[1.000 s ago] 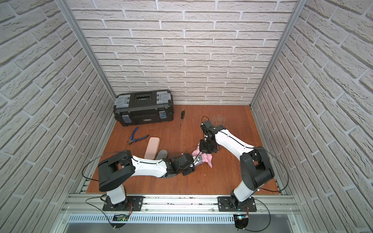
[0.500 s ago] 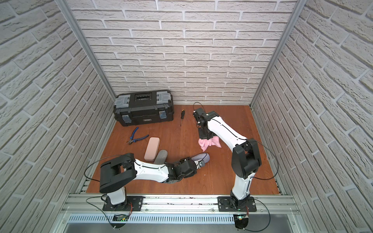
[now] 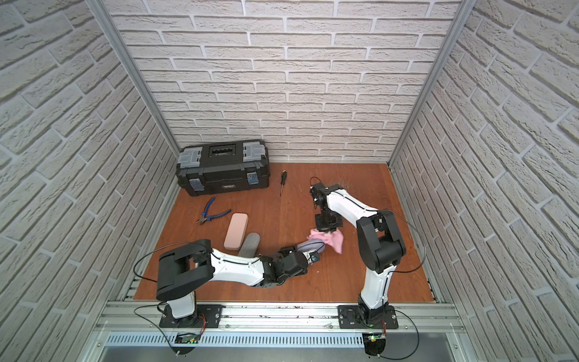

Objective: Wipe the eyeglass case
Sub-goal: Wipe the dirt from the eyeglass case.

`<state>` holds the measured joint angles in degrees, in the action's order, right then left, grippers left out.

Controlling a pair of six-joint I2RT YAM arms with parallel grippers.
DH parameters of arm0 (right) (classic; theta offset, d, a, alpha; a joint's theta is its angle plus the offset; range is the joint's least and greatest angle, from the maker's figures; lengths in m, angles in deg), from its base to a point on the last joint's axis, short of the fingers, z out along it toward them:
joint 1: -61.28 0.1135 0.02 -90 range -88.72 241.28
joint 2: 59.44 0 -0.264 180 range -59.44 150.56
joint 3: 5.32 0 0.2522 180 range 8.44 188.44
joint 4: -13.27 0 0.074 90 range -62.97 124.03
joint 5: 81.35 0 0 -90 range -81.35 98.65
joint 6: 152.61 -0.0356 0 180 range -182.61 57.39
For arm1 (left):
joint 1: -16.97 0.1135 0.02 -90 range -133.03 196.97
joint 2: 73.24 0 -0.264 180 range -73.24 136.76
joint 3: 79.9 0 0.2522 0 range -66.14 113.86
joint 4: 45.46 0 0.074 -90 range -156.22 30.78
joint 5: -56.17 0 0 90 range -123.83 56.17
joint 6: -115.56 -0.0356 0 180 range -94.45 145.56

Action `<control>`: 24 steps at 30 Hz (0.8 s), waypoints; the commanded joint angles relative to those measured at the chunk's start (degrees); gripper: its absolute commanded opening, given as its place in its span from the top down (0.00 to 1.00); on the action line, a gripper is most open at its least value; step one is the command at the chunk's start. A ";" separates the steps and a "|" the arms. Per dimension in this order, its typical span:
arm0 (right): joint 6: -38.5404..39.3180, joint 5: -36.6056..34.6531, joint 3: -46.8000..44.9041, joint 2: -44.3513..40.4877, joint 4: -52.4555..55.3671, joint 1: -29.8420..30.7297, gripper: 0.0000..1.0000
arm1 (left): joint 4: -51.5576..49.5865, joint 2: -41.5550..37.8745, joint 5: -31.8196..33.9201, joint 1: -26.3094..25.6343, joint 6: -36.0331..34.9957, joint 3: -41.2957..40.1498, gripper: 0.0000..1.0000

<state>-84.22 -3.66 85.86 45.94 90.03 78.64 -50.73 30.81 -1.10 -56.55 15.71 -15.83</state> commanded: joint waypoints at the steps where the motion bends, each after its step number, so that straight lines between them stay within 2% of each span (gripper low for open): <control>1: 1.30 -11.31 5.11 -4.05 6.28 1.05 0.98 | -3.13 1.37 1.77 0.47 0.00 -0.70 0.43; 3: 1.30 -6.31 9.18 -4.40 6.13 3.59 0.98 | -3.13 1.42 1.72 0.39 -0.25 -0.52 0.43; 6: -0.58 10.36 12.00 -2.71 3.76 8.12 0.98 | -3.12 1.52 1.48 0.39 -0.25 -0.29 0.43; 8: -2.59 19.74 9.89 -1.49 -0.46 10.95 0.98 | -3.09 1.74 1.33 0.37 0.04 -0.09 0.43; 11: -4.96 27.78 4.30 -0.84 -6.07 11.56 0.98 | -3.38 2.05 0.94 0.48 0.63 0.19 0.43; 15: -4.95 25.77 -5.27 -3.04 -8.05 4.84 0.98 | -4.81 1.48 -0.17 1.04 2.73 0.07 0.43; 17: -3.31 17.25 -8.09 -3.91 -5.59 0.69 0.98 | -5.89 1.10 -1.42 1.50 4.13 0.17 0.43; 20: -1.13 1.09 -6.62 -4.05 -1.00 -0.73 0.98 | -7.66 0.89 -4.26 2.07 5.36 0.64 0.44; 24: -1.07 -4.95 -0.74 -4.64 -0.05 -0.53 0.98 | -9.81 1.07 -9.07 2.59 5.49 2.03 0.44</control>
<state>-86.53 1.34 81.41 42.64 86.67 76.72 -53.84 30.85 -6.15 -55.04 19.86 -14.04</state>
